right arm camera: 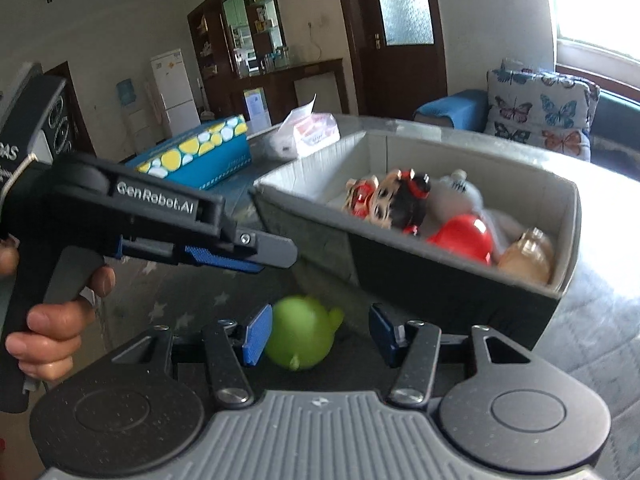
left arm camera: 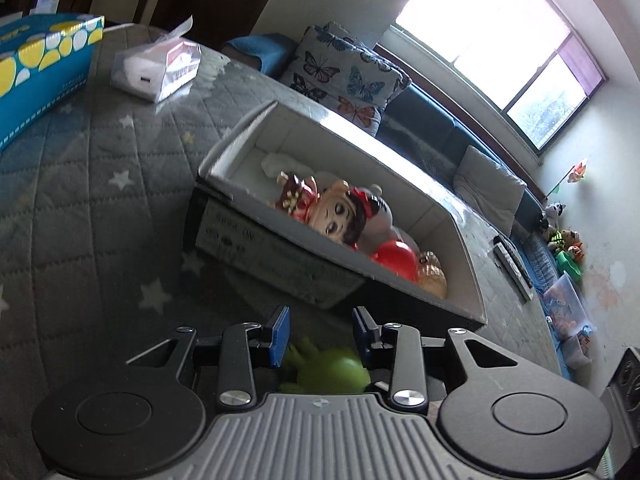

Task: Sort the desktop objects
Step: 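Move both grippers to the green alien toy beside the box, then close both grippers on the green alien toy and lift it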

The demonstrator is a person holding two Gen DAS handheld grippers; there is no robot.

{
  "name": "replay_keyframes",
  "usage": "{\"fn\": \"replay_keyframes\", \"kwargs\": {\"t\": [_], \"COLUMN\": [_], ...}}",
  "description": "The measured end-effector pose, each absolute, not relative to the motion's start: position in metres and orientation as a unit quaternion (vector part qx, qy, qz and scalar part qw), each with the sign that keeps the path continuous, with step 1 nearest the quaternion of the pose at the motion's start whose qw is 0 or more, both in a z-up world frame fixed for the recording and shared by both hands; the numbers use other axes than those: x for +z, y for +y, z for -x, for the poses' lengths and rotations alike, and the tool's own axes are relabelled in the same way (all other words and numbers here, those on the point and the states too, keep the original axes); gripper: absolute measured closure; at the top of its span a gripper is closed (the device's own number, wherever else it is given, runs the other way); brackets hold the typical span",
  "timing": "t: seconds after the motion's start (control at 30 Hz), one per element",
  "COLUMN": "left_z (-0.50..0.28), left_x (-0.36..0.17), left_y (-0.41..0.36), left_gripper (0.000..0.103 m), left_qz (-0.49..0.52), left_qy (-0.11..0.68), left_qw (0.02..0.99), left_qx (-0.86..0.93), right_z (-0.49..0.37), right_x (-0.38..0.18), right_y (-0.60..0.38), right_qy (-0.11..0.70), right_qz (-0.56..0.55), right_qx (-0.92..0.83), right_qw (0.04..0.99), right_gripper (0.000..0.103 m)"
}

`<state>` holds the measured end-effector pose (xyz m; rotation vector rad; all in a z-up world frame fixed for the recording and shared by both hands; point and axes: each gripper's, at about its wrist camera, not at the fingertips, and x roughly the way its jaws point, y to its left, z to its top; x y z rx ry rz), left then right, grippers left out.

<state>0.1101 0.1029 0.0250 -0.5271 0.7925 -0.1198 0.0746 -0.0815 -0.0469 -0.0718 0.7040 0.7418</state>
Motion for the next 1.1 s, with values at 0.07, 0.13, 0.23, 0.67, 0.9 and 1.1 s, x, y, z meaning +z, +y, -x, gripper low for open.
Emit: {"fn": "replay_keyframes", "kwargs": {"t": [0.07,0.13,0.23,0.67,0.9,1.1], "left_z": [-0.108,-0.107,-0.107,-0.106,-0.103,-0.098], "left_x": [0.022,0.019,0.015,0.007,0.008,0.018], "left_y": [0.1,0.098,0.095,0.096,0.094,0.094], "left_gripper": [0.066,0.066,0.067,0.064,0.066,0.067], "left_qz": [0.252,0.25,0.248,0.273,0.272,0.278], "left_qy": [0.388,0.394,0.4,0.412,0.409,0.404], "left_qw": [0.885,0.882,0.879,0.865,0.867,0.866], "left_qx": [-0.063,-0.068,-0.071,-0.086,-0.09,-0.1], "right_z": [-0.073,-0.071,-0.071,-0.071,-0.068,-0.059], "right_x": [-0.052,-0.057,-0.061,-0.074,-0.073,-0.064], "right_y": [-0.08,-0.078,-0.075,-0.066,-0.067,-0.073], "right_qy": [0.343,0.349,0.355,0.365,0.362,0.349], "right_qz": [0.032,0.033,0.034,0.025,0.024,0.023], "right_qx": [0.356,0.357,0.359,0.362,0.359,0.361], "right_qw": [0.869,0.866,0.863,0.858,0.86,0.864], "right_gripper": [0.048,0.048,0.048,0.051,0.054,0.055]}}
